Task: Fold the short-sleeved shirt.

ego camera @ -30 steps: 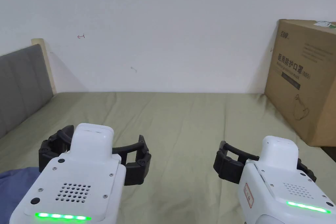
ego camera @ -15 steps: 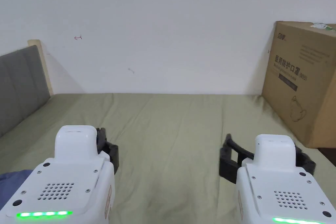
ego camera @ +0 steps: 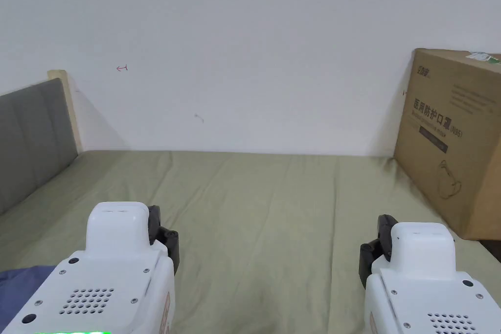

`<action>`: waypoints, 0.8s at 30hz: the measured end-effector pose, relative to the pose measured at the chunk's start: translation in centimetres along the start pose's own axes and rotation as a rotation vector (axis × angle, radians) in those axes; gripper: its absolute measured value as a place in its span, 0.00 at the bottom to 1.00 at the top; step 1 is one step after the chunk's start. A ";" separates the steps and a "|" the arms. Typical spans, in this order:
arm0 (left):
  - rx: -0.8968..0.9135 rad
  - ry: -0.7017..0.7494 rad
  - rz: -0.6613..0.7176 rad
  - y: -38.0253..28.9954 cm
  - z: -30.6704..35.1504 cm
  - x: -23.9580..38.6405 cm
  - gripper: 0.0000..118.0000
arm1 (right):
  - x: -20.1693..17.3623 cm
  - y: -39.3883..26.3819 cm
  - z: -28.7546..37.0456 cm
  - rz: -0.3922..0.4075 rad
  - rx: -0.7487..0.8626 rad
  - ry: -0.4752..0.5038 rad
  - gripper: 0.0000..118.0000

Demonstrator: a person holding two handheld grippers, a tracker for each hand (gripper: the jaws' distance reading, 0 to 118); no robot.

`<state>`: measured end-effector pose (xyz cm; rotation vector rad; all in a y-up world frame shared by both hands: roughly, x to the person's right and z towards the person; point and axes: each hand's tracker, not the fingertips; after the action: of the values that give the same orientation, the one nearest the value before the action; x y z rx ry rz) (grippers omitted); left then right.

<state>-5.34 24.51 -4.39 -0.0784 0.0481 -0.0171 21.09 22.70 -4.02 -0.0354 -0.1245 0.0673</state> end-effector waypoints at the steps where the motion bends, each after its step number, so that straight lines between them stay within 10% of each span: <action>1: -0.001 -0.017 0.011 0.1 0.1 -0.2 0.00 | 0.0 0.1 0.1 -0.001 0.003 -0.002 0.00; 11: 0.011 0.105 0.018 1.0 1.9 -4.4 0.00 | -5.0 1.7 -0.4 0.032 0.019 0.162 0.00; 24: -0.022 0.552 0.042 0.7 10.6 -16.7 0.00 | -19.9 2.7 1.6 -0.010 -0.036 0.627 0.00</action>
<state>-21.50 26.32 6.91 -0.0925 0.6020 0.0046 1.05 24.08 -4.96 -0.0905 0.5007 0.0418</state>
